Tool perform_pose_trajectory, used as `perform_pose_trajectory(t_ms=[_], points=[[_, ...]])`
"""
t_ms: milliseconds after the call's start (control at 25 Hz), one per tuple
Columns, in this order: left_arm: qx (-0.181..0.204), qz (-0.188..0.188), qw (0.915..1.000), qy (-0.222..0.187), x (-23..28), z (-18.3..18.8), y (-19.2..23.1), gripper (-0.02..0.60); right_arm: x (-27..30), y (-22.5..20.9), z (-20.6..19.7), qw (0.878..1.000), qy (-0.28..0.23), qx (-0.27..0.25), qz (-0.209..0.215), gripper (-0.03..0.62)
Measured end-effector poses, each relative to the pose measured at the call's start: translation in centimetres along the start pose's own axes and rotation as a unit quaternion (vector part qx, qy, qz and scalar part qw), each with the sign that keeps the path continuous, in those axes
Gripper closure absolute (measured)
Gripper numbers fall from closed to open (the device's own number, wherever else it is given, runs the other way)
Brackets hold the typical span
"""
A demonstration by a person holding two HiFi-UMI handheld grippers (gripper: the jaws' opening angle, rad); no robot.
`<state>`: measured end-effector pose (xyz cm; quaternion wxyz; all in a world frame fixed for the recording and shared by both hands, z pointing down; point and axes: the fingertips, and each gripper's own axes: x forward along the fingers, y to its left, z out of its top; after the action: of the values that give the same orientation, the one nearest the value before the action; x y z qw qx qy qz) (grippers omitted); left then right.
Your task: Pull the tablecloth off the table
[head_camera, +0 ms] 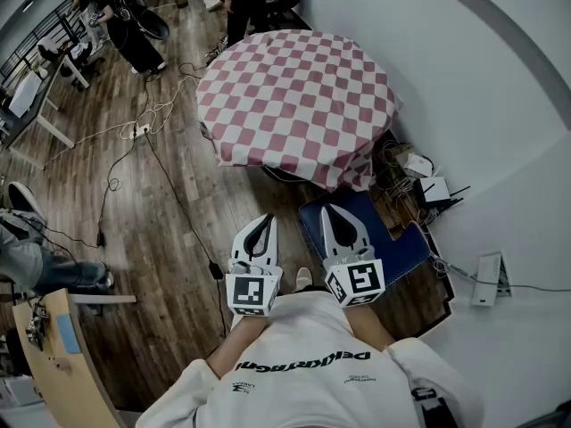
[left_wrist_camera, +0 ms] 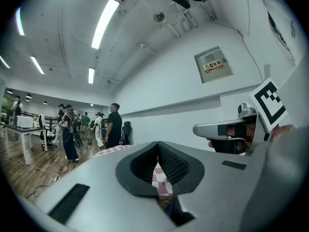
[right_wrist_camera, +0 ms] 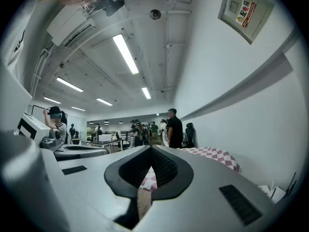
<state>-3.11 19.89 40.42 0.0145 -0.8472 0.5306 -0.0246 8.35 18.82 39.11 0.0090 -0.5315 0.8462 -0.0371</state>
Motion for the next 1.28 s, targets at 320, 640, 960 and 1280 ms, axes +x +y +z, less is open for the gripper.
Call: perform_pose_trajectory(t_ms=[320,640,960,1280], points=[[-0.001,-0.006,1.0,-0.002,0.6,-0.8,0.1,0.565,0.8,0.0,0.0,1.0,0.0,0.003,0.007,0.56],[-0.004,-0.006,0.9998,0.016,2.4,-1.3,0.8,0.566,2.2,-1.0,-0.9,1.0,0.009,0.025,0.01,0.559],[0.01,-0.021,0.9995,0.022,6.9,-0.8,0.3,0.566,4.9,-4.5,-0.3,0.999,0.005,0.036,0.009,0.559],[0.006,-0.043,0.9966,0.071,17.8,9.4,9.6,0.566,18.9,-7.4,9.8,0.996,0.051,0.075,-0.007,0.557]])
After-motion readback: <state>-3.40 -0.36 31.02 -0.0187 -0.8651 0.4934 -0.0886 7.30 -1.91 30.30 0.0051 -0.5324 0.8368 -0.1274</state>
